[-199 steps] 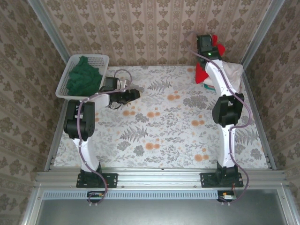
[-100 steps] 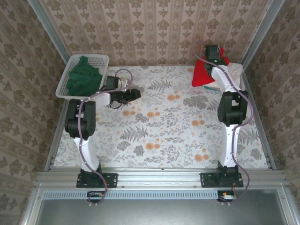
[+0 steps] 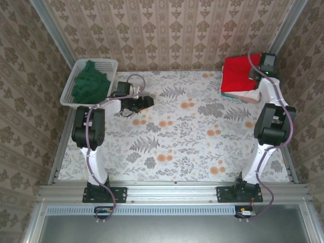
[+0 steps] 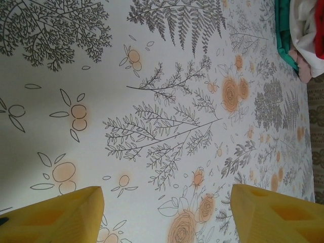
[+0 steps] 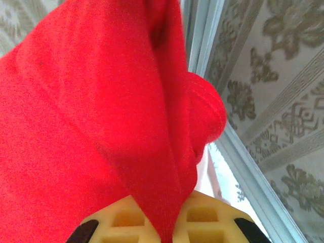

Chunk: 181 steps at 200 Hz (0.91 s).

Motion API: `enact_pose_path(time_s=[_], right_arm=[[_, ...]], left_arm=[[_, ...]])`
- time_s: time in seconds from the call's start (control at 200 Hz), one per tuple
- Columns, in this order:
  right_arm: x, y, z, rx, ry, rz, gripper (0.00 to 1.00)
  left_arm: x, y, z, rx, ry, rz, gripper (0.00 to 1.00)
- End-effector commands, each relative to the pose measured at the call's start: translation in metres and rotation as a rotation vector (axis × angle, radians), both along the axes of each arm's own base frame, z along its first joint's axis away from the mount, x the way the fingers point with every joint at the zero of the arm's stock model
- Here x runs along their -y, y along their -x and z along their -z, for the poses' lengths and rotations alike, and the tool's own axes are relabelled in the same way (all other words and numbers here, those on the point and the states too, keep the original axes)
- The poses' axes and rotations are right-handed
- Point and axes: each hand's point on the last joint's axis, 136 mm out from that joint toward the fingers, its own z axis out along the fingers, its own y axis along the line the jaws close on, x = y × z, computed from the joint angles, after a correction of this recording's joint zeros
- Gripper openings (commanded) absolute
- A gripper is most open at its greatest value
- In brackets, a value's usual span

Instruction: Fold and stack the t-shirts

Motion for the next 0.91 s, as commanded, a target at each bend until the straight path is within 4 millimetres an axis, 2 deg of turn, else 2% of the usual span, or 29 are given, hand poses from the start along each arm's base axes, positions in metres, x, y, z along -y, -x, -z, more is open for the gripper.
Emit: enact_pose_path(time_s=[0.0, 0.085, 0.185, 0.27, 0.305, 0.335, 0.36, 0.4, 0.48, 0.59, 0.66, 0.76, 0.805, 0.9], right_arm=[[0.006, -0.006, -0.031, 0.149, -0.092, -0.018, 0.0], [0.008, -0.012, 0.001, 0.093, -0.193, -0.078, 0.0], [0.011, -0.017, 0.04, 0.006, -0.221, -0.104, 0.0], [0.018, -0.014, 0.06, -0.019, -0.247, -0.087, 0.0], [0.023, -0.012, 0.066, -0.029, -0.254, -0.072, 0.07], [0.027, -0.009, 0.07, -0.036, -0.258, -0.057, 0.19], [0.029, -0.007, 0.072, -0.044, -0.259, -0.048, 0.2], [0.033, -0.003, 0.071, -0.056, -0.25, -0.035, 0.21], [0.038, 0.003, 0.063, -0.057, -0.214, -0.011, 0.37], [0.042, 0.017, 0.033, -0.004, -0.14, 0.03, 0.55], [0.042, 0.026, 0.014, 0.032, -0.097, 0.046, 0.6], [0.029, 0.03, -0.004, 0.075, -0.044, 0.022, 0.66], [0.017, 0.027, -0.007, 0.108, -0.043, -0.017, 0.66], [-0.009, 0.016, -0.013, 0.171, -0.046, -0.096, 0.65]], left_arm=[[0.005, 0.003, -0.004, 0.0, -0.004, 0.024, 0.68], [0.002, 0.005, -0.002, 0.0, -0.011, 0.02, 0.68], [0.002, 0.006, 0.0, -0.006, -0.005, 0.017, 0.68], [0.002, 0.007, 0.002, -0.01, -0.004, 0.016, 0.68], [0.002, 0.007, 0.002, -0.009, -0.005, 0.015, 0.69], [0.002, 0.007, 0.001, -0.009, -0.004, 0.016, 0.68], [0.002, 0.007, 0.001, -0.01, -0.003, 0.015, 0.69], [0.002, 0.008, -0.001, -0.006, -0.004, 0.019, 0.69], [0.002, 0.008, -0.007, 0.009, -0.012, 0.017, 0.72], [-0.001, 0.007, -0.019, 0.041, -0.027, 0.012, 0.79], [-0.002, 0.007, -0.029, 0.065, -0.034, 0.009, 0.84], [-0.006, 0.005, -0.04, 0.101, -0.054, -0.006, 0.91], [-0.007, 0.005, -0.045, 0.12, -0.06, -0.009, 0.99], [-0.01, 0.004, -0.057, 0.162, -0.078, -0.02, 1.0]])
